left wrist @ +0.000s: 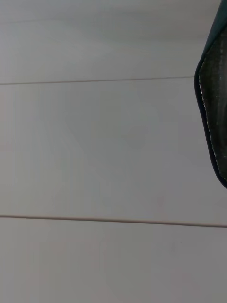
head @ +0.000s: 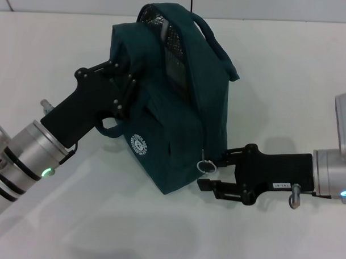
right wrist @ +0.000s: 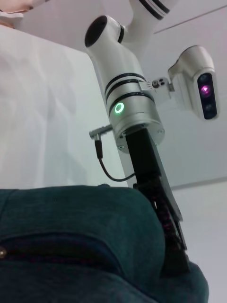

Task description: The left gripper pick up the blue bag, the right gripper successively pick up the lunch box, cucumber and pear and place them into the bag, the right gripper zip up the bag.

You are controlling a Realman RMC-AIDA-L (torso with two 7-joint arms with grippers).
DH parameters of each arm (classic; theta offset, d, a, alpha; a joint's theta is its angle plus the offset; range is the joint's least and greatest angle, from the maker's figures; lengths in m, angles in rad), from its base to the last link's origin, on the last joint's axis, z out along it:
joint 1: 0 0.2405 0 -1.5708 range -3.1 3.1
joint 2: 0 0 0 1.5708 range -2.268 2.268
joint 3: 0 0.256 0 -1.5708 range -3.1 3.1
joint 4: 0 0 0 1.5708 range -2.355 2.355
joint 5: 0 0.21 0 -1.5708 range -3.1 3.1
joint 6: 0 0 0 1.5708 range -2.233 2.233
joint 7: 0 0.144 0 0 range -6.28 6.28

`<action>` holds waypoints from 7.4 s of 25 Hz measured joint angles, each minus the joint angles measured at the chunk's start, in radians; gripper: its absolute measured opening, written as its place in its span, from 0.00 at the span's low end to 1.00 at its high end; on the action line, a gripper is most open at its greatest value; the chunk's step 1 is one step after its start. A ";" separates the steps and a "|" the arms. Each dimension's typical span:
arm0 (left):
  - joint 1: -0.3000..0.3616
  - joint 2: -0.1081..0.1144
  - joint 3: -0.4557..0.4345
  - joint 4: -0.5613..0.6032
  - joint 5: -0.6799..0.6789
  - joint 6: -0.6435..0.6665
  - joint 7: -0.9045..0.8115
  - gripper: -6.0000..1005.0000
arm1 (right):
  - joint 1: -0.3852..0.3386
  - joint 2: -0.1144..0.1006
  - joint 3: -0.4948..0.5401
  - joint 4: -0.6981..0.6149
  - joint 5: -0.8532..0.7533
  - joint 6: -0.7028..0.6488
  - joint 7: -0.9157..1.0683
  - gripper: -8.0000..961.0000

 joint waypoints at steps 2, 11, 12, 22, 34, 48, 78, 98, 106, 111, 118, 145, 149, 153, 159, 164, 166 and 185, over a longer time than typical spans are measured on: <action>-0.003 0.000 0.000 0.000 0.001 0.000 0.000 0.17 | 0.006 0.003 0.000 0.000 0.000 0.007 0.000 0.36; -0.010 0.000 0.000 -0.001 0.000 0.000 0.000 0.20 | 0.025 0.000 -0.003 0.023 -0.006 0.003 0.007 0.35; -0.011 0.000 0.000 0.000 0.001 0.000 0.000 0.21 | 0.024 -0.001 -0.002 0.021 -0.006 0.009 0.001 0.35; -0.016 0.002 -0.001 0.004 -0.005 0.000 0.002 0.25 | 0.031 0.004 -0.008 0.011 -0.020 0.021 -0.074 0.10; -0.008 0.005 0.000 0.006 -0.006 0.005 0.000 0.32 | 0.090 -0.015 0.000 -0.008 -0.032 -0.051 -0.140 0.05; 0.026 0.011 -0.009 0.001 -0.106 0.128 -0.230 0.68 | 0.200 -0.048 0.003 -0.092 -0.139 -0.103 -0.164 0.05; 0.229 0.019 0.259 -0.004 -0.079 0.104 -0.105 0.84 | 0.279 0.010 0.069 -0.170 -0.219 -0.083 -0.337 0.08; 0.189 0.021 0.251 0.003 -0.089 0.004 -0.093 0.84 | 0.254 0.008 0.083 -0.163 -0.165 -0.060 -0.333 0.10; 0.185 0.016 0.253 0.026 -0.092 0.000 -0.027 0.63 | 0.242 0.008 0.095 -0.162 -0.163 -0.059 -0.328 0.11; 0.162 0.011 0.252 0.028 -0.092 -0.010 0.029 0.43 | 0.218 0.008 0.108 -0.163 -0.161 -0.057 -0.310 0.11; 0.131 0.010 0.258 0.027 -0.086 -0.046 0.071 0.16 | 0.168 0.008 0.153 -0.175 -0.140 -0.069 -0.281 0.12; 0.123 0.009 0.261 0.049 -0.050 0.062 0.117 0.07 | 0.084 -0.015 0.162 -0.179 -0.151 -0.209 -0.061 0.14; 0.123 0.008 0.261 0.045 -0.050 0.088 0.116 0.07 | 0.055 -0.006 0.160 -0.172 -0.171 -0.211 -0.024 0.22; 0.122 0.008 0.262 0.049 -0.026 0.089 0.117 0.07 | 0.023 0.006 0.151 -0.170 -0.177 -0.177 -0.017 0.38; 0.113 0.005 0.262 0.049 0.032 0.090 0.117 0.07 | 0.009 0.012 0.078 -0.131 -0.102 -0.073 -0.016 0.37; 0.107 0.005 0.262 0.042 0.051 0.090 0.117 0.07 | 0.006 0.013 0.032 -0.122 -0.057 -0.017 -0.016 0.37; 0.109 0.006 0.262 0.043 0.052 0.090 0.117 0.07 | 0.006 0.013 0.015 -0.119 -0.042 -0.002 -0.016 0.37; 0.095 0.005 0.262 0.043 0.054 0.090 0.114 0.07 | 0.049 0.009 -0.060 -0.107 -0.006 0.079 -0.015 0.37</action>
